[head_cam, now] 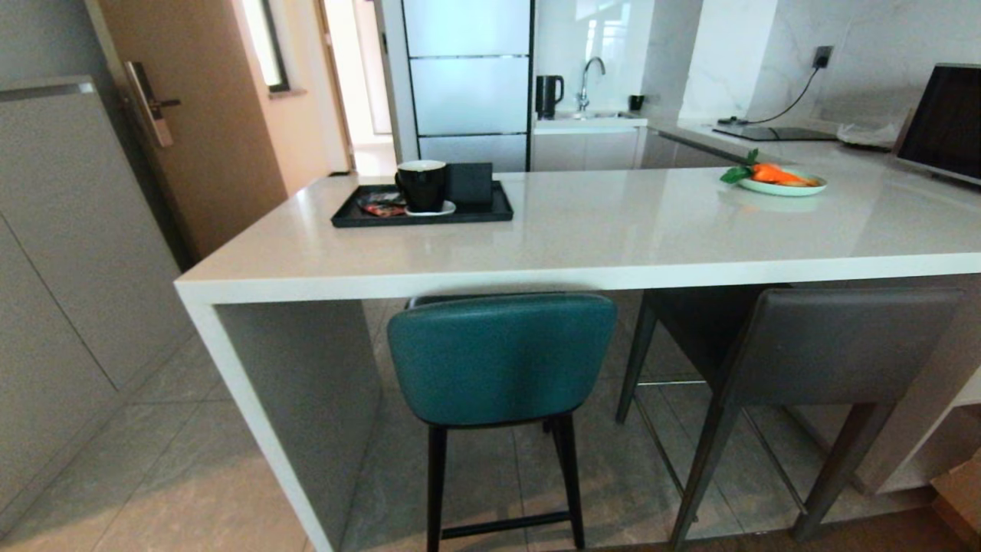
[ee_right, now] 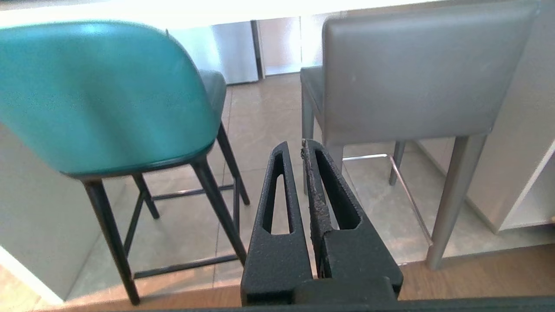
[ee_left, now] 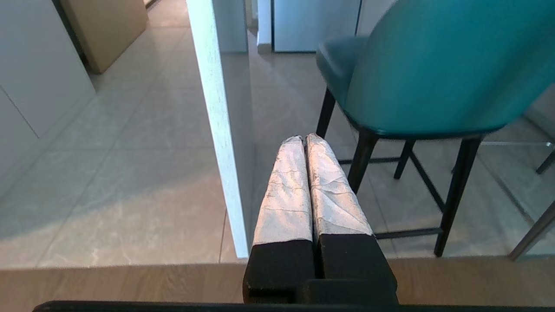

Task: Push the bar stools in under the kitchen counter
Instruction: Pull the blue chair out from under the dining table

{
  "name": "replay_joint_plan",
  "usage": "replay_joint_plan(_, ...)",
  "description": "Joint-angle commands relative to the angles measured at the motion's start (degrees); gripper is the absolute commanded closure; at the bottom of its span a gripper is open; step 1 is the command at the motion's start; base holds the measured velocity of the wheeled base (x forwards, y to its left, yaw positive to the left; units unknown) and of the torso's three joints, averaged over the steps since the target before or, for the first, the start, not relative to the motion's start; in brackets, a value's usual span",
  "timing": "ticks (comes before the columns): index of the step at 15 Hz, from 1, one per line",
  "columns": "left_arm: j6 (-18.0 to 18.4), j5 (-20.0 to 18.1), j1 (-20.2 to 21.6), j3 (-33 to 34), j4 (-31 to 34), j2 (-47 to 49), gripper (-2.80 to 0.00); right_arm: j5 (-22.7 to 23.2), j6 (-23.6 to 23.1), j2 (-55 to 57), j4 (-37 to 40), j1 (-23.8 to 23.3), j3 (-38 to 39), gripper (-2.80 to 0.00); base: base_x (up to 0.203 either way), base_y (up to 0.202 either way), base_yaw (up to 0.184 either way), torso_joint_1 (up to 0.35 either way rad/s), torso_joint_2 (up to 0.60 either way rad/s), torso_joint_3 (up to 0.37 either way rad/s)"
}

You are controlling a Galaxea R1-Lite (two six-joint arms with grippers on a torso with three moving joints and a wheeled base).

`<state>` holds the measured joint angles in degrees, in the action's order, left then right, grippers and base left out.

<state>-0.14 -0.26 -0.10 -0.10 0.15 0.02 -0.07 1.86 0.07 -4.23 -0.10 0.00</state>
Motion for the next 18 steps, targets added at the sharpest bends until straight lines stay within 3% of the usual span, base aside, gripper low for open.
replay_joint_plan(1, -0.04, 0.00, 0.01, 0.01, 0.02, -0.02, 0.00, 0.07, -0.01, 0.01, -0.07, 0.01, 1.67, 0.00, 0.000, 0.000, 0.000, -0.244, 0.46, 0.210)
replay_joint_plan(13, -0.04, 0.00, 0.01, 0.01, 0.02, -0.02, 0.00, 0.03, -0.01, 0.01, -0.07, 0.01, 1.67, 0.00, 0.000, 0.000, 0.000, -0.256, 0.42, 0.178)
replay_joint_plan(18, -0.02, -0.09, 0.10, 0.01, 0.02, -0.02, 0.00, 0.06, -0.01, 0.01, -0.07, 0.01, 1.67, 0.00, 0.000, 0.000, 0.000, -0.078, 0.24, 0.073)
